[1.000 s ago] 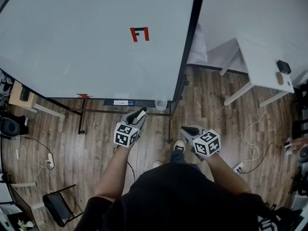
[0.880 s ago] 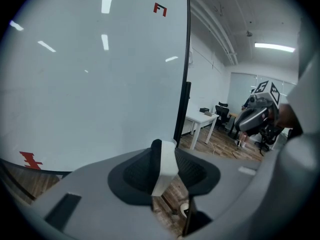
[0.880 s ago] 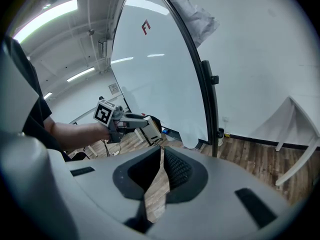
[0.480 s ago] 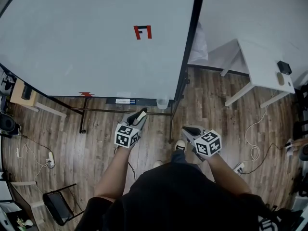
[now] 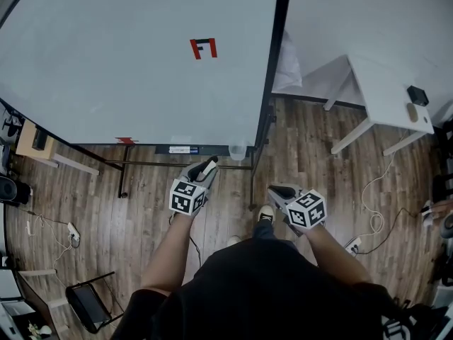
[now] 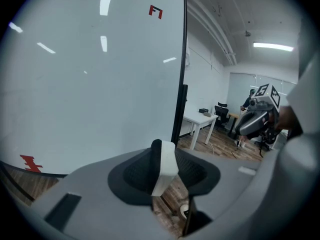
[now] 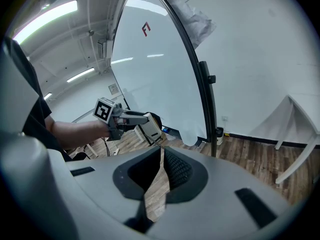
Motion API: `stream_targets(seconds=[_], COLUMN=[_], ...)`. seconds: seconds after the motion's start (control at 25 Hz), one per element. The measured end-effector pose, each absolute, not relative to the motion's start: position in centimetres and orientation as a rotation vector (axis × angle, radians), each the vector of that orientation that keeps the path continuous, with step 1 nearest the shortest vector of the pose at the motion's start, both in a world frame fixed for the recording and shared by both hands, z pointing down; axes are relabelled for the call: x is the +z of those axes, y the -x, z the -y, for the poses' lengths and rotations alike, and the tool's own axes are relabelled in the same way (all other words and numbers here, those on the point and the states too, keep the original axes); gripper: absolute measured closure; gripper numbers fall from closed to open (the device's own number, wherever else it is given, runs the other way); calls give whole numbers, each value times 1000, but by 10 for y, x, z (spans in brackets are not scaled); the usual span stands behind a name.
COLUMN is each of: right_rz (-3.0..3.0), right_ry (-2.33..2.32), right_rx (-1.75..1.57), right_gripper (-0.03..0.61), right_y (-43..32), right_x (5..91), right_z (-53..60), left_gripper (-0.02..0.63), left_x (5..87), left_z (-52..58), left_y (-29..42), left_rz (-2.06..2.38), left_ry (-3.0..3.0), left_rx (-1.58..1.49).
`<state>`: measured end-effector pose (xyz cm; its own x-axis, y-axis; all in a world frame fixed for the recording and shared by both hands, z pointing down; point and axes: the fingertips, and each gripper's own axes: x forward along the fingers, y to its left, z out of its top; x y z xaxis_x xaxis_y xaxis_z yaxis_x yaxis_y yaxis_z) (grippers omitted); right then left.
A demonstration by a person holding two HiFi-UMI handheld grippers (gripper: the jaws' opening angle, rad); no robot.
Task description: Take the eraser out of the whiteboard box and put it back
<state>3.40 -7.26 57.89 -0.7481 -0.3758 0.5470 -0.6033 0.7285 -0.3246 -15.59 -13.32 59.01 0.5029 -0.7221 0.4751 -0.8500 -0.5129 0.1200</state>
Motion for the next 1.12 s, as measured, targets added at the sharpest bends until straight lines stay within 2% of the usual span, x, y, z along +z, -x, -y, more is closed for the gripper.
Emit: stream_targets(seconds=[1.12], right_rz=[2468], right_ry=[-685], right_rx=[717], right_gripper=[563], right_y=[-46], right_x=[594], right_z=[104], left_gripper=[462], left_x=[564], left_z=[213], left_y=[97], left_rz=[1256], left_ry=[-2501], left_rx=[471])
